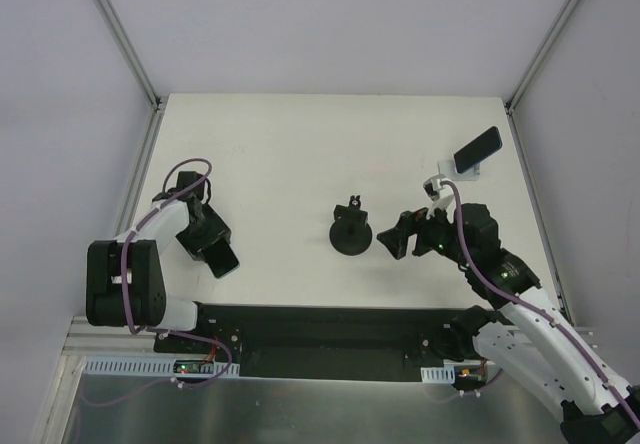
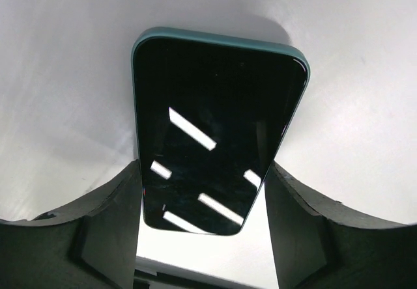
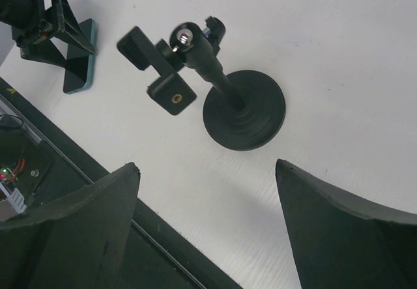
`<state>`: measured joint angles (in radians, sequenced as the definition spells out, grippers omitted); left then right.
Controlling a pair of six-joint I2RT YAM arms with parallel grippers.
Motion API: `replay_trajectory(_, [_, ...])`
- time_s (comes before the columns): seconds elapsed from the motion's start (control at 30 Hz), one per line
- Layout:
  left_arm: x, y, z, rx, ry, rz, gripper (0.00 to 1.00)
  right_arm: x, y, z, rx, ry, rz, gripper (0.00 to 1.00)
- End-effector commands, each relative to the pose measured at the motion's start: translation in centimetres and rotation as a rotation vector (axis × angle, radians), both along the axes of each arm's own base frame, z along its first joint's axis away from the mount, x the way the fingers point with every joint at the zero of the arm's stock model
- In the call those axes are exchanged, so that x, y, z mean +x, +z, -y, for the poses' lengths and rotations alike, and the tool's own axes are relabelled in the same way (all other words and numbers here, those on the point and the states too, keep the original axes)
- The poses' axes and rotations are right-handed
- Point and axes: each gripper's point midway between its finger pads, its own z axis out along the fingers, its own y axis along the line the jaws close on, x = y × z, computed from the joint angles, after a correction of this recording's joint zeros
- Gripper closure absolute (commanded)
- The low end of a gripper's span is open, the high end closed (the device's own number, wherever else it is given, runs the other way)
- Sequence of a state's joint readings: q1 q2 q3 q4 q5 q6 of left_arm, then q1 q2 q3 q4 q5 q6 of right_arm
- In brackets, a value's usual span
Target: Place the phone on the phone stand
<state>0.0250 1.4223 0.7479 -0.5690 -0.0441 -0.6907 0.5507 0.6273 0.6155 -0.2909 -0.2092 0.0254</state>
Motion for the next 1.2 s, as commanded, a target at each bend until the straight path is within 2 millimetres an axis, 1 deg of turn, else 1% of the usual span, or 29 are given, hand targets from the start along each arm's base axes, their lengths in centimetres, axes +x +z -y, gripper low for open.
replay_trajectory(0.0, [0.5,2.4,3.1,-0.151,-0.072,0.113,1.0,0.1,4.3,-0.6,0.036,0.001,0.087,0.13])
replay_trajectory(0.03, [0.6,3.0,3.4,-0.171,-0.079,0.135,1.0,-0.3,4.7,-1.0,0.036,0.02,0.091,0.13])
replay_trajectory(0.1, [1.4,5.3,4.7,-0.239,-0.093,0.217,1.0,-0.4,6.0,-1.5,0.044,0.03,0.111,0.14])
replay_trajectory(0.13, [1.7,6.2,5.2,-0.267,-0.098,0.247,1.0,-1.0,6.5,-2.2,0.05,0.062,0.119,0.14])
replay_trajectory(0.17, [2.2,8.0,6.3,-0.331,-0.111,0.311,1.0,-1.2,8.1,-2.6,0.069,0.075,0.143,0.14])
replay_trajectory(0.2, [2.8,9.6,6.8,-0.36,-0.119,0.359,1.0,-1.1,8.3,-3.1,0.064,0.075,0.141,0.14])
replay_trajectory(0.23, [3.1,10.8,7.4,-0.387,-0.128,0.398,1.0,-1.7,8.9,-4.1,0.076,0.114,0.15,0.15])
replay_trajectory(0.27, [3.6,12.8,7.8,-0.413,-0.127,0.463,1.0,-1.9,9.6,-4.7,0.087,0.129,0.151,0.15])
replay_trajectory(0.3, [4.2,14.9,8.1,-0.435,-0.139,0.52,1.0,-1.9,10.3,-5.7,0.096,0.147,0.151,0.15])
replay_trajectory(0.33, [4.1,16.3,9.4,-0.455,-0.179,0.546,1.0,-2.6,11.1,-7.1,0.117,0.195,0.16,0.15])
replay_trajectory(0.37, [4.1,18.0,9.9,-0.475,-0.182,0.589,1.0,-2.9,11.5,-8.1,0.126,0.219,0.152,0.15])
replay_trajectory(0.4, [4.6,20.2,10.4,-0.476,-0.195,0.646,1.0,-2.8,11.9,-9.4,0.128,0.238,0.144,0.15])
replay_trajectory(0.43, [4.5,21.3,10.9,-0.481,-0.206,0.671,1.0,-3.7,12.3,-11.0,0.139,0.287,0.143,0.15])
replay_trajectory(0.47, [4.1,22.6,12.2,-0.503,-0.234,0.693,1.0,-3.9,12.4,-12.0,0.142,0.31,0.138,0.15])
replay_trajectory(0.5, [4.1,24.3,12.9,-0.508,-0.256,0.73,1.0,-3.9,11.8,-13.5,0.125,0.331,0.112,0.16])
replay_trajectory(0.53, [4.1,24.9,13.3,-0.497,-0.261,0.747,1.0,-4.3,12.6,-14.5,0.136,0.351,0.115,0.18])
replay_trajectory(0.57, [3.5,25.6,14.7,-0.521,-0.295,0.747,1.0,-4.1,12.6,-15.1,0.138,0.35,0.099,0.19])
replay_trajectory(0.6, [3.3,26.6,15.3,-0.53,-0.307,0.764,1.0,-3.9,11.6,-16.3,0.131,0.354,0.049,0.22])
replay_trajectory(0.63, [3.3,26.8,15.8,-0.529,-0.31,0.771,1.0,-3.7,12.0,-16.7,0.142,0.346,0.036,0.23])
replay_trajectory(0.67, [2.6,27.2,17.1,-0.55,-0.345,0.764,1.0,-3.4,11.7,-17.1,0.14,0.336,0.02,0.25])
replay_trajectory(0.7, [2.4,27.9,17.6,-0.555,-0.36,0.78,1.0,-3.1,11.0,-17.6,0.13,0.324,-0.003,0.27])
replay_trajectory(0.77, [2.3,28.2,18.5,-0.552,-0.378,0.785,1.0,-2.6,11.0,-17.9,0.128,0.303,-0.008,0.29])
replay_trajectory(0.8, [1.7,28.5,19.4,-0.563,-0.408,0.786,1.0,-1.9,10.6,-17.8,0.109,0.265,-0.008,0.33])
replay_trajectory(0.83, [1.6,28.6,19.7,-0.566,-0.413,0.786,1.0,-1.8,10.3,-17.7,0.1,0.253,-0.022,0.35])
replay_trajectory(0.87, [1.6,28.5,20.0,-0.562,-0.416,0.788,1.0,-1.1,10.2,-17.3,0.088,0.21,-0.012,0.35])
replay_trajectory(1.03, [1.0,29.1,22.2,-0.58,-0.473,0.793,1.0,-0.8,10.5,-18.1,0.117,0.211,-0.021,0.39])
replay_trajectory(1.07, [1.0,28.9,22.6,-0.579,-0.48,0.783,1.0,-0.8,10.4,-18.2,0.119,0.209,-0.029,0.41])
replay_trajectory(1.1, [1.1,29.3,22.8,-0.58,-0.485,0.796,1.0,-0.7,10.2,-18.2,0.116,0.2,-0.034,0.45])
replay_trajectory(1.17, [0.8,29.3,23.5,-0.586,-0.506,0.797,1.0,-0.5,10.1,-18.0,0.122,0.18,-0.035,0.47])
